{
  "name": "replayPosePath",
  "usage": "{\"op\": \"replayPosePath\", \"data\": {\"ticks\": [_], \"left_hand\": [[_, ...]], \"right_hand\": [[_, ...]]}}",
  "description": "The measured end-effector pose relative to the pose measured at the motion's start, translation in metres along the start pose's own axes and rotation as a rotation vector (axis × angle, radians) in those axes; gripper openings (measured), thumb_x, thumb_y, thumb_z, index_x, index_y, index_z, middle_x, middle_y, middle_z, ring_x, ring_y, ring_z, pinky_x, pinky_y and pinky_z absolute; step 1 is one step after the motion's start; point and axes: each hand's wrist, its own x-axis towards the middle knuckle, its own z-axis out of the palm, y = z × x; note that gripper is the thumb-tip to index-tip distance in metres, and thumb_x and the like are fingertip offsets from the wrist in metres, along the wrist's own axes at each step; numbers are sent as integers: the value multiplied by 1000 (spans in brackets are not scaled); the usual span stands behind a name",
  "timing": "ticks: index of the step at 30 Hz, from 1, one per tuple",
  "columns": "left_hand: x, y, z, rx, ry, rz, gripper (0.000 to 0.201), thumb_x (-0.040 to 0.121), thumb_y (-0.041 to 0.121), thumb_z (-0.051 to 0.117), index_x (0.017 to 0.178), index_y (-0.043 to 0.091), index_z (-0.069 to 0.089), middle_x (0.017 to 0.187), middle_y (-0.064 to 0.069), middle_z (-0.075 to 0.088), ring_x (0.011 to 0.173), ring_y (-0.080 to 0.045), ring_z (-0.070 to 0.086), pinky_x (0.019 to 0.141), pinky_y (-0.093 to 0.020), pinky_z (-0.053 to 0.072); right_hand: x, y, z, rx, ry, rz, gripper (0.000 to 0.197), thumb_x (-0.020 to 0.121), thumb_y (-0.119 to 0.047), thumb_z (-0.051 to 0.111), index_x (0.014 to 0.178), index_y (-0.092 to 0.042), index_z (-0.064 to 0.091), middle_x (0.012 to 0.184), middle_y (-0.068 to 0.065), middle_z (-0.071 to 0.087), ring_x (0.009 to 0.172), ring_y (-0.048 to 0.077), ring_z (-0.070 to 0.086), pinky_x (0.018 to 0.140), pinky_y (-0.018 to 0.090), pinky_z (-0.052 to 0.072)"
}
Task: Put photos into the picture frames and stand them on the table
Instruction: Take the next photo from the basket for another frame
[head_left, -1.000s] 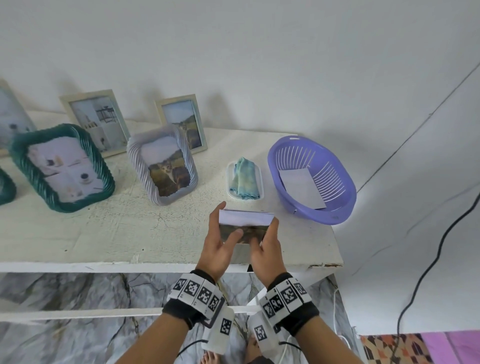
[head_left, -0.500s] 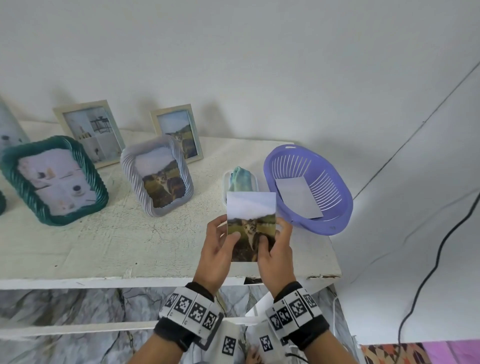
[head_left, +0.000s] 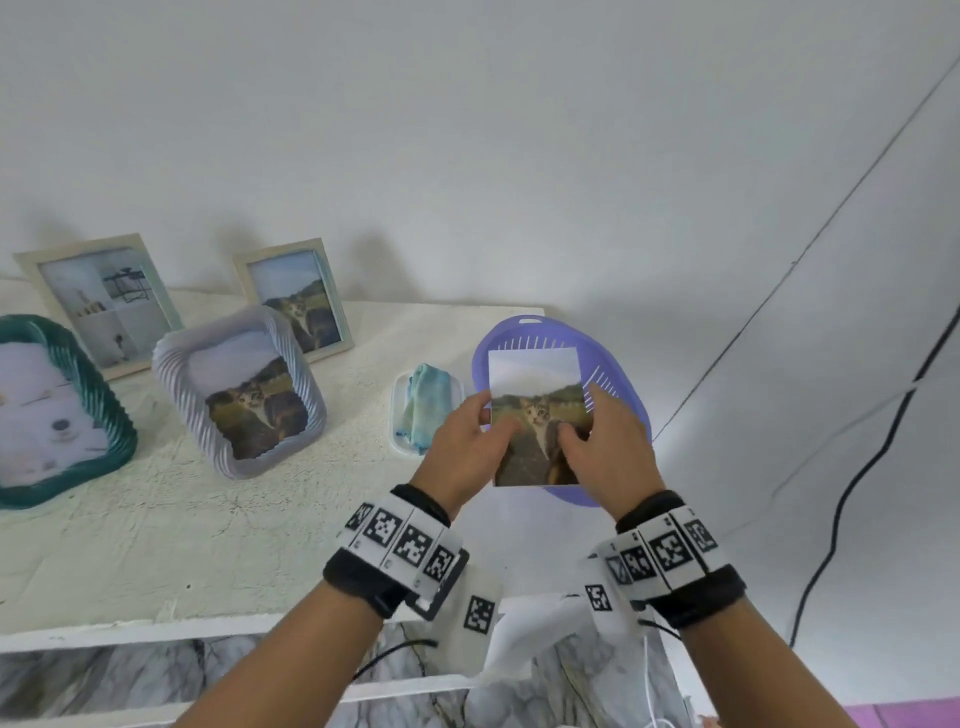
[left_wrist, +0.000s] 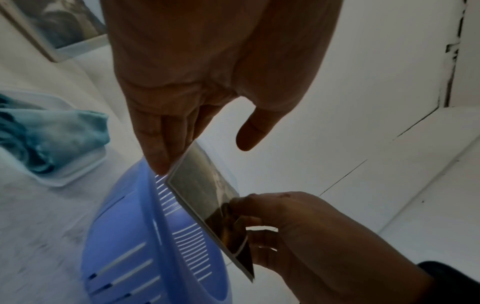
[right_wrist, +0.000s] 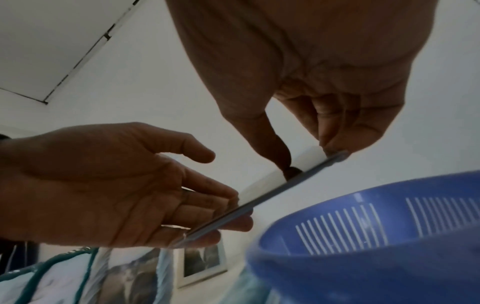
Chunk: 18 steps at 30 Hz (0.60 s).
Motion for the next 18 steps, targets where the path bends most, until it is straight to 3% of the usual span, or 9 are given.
{"op": "replayPosePath", "data": {"ticks": [4,6,8,9,11,12,14,18], "left_hand": [[43,4,18,187,-1,-37,58,67,54,52,106,13,65,101,-14,70,98,-30,66,92,-52,53],[59,4,25,253,-5,-68,47,73,50,52,98,12,64,96,-17,67,98,-34,64,92,-52,52],[68,10,31,299,15,-92,21,85,41,54,78,22,53,90,-10,59,93,-34,63,91,-46,53],[73,9,32,327,26,-92,22,89,38,54,74,24,47,85,-7,56,86,-34,61,86,-42,52],[80,5,32,431,78,-77,25,93,36,53,83,14,59,82,-10,60,83,-34,58,81,-37,47],[82,1,30,495,125,-52,29,95,35,53,99,10,67,97,-12,67,95,-32,61,88,-37,46],[81,-5,25,549,261,0,35,94,32,55,123,14,65,127,-8,62,117,-26,57,103,-37,43],[70,-23,16,530,448,10,37,91,26,62,128,20,59,132,-11,48,119,-28,51,104,-38,41]], "right_hand": [[34,19,-16,-62,-84,25,32,90,-22,56,119,-9,52,111,9,61,105,31,55,82,34,45],[50,28,-19,-85,-134,10,37,91,-23,56,124,-10,47,109,11,62,103,33,57,80,35,46],[61,34,-22,-85,-196,-15,49,93,-22,55,138,-12,38,107,12,64,100,33,59,81,38,48],[66,36,-23,-81,-223,-23,53,94,-23,54,142,-13,33,106,13,64,99,33,59,82,38,49],[72,43,-25,-86,-270,-29,55,96,-26,52,145,-15,30,109,13,63,101,32,58,85,38,49],[75,48,-27,-106,-288,-27,55,96,-29,51,145,-16,31,114,14,62,105,33,57,88,39,48],[79,58,-29,-156,-285,-19,53,96,-32,50,144,-17,35,125,14,58,114,34,54,94,40,46],[82,79,-33,-189,-205,-9,47,96,-34,49,139,-17,43,127,12,53,116,32,50,95,41,46]]}}
